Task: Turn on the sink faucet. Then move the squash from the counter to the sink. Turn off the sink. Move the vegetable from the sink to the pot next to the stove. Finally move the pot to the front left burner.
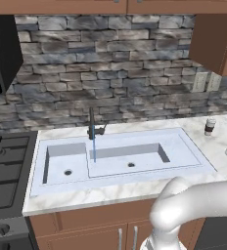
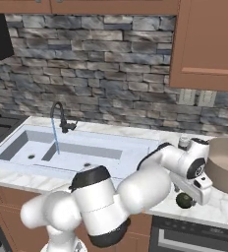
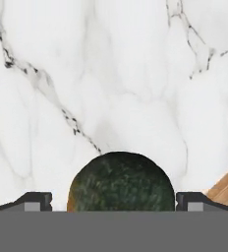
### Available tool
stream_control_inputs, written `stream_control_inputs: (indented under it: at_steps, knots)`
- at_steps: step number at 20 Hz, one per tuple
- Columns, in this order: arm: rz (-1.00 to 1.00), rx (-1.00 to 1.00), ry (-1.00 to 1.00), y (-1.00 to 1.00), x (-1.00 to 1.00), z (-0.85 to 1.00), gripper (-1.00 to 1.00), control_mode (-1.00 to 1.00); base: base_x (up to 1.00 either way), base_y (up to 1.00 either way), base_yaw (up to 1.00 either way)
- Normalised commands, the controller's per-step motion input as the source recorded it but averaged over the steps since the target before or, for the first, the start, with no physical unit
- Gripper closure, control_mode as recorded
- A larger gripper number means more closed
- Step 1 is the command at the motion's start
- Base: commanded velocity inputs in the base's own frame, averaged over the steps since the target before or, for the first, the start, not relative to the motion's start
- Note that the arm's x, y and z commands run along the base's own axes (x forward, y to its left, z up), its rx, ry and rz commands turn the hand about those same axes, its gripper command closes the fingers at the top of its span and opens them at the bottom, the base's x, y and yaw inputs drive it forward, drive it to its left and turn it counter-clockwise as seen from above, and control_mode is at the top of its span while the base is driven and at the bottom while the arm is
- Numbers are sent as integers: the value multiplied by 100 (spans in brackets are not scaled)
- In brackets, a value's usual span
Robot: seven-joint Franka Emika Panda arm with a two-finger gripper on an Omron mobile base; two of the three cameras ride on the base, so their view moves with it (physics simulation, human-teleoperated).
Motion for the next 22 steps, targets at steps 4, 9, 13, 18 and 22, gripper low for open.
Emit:
stream_control_inputs:
  at_steps: [4,9,13,18,22]
  knots:
    - [3,0,0,-20,1,-26,-100,-100,0,0,0]
    - [1,0,0,-10,0,-19,-100,-100,0,0,0]
    - [0,0,0,0,0,-6,-100,-100,0,0,0]
    - [0,0,0,3,0,0,-100,-100,0,0,0]
    - [0,0,-1,5,-3,0,-100,-100,0,0,0]
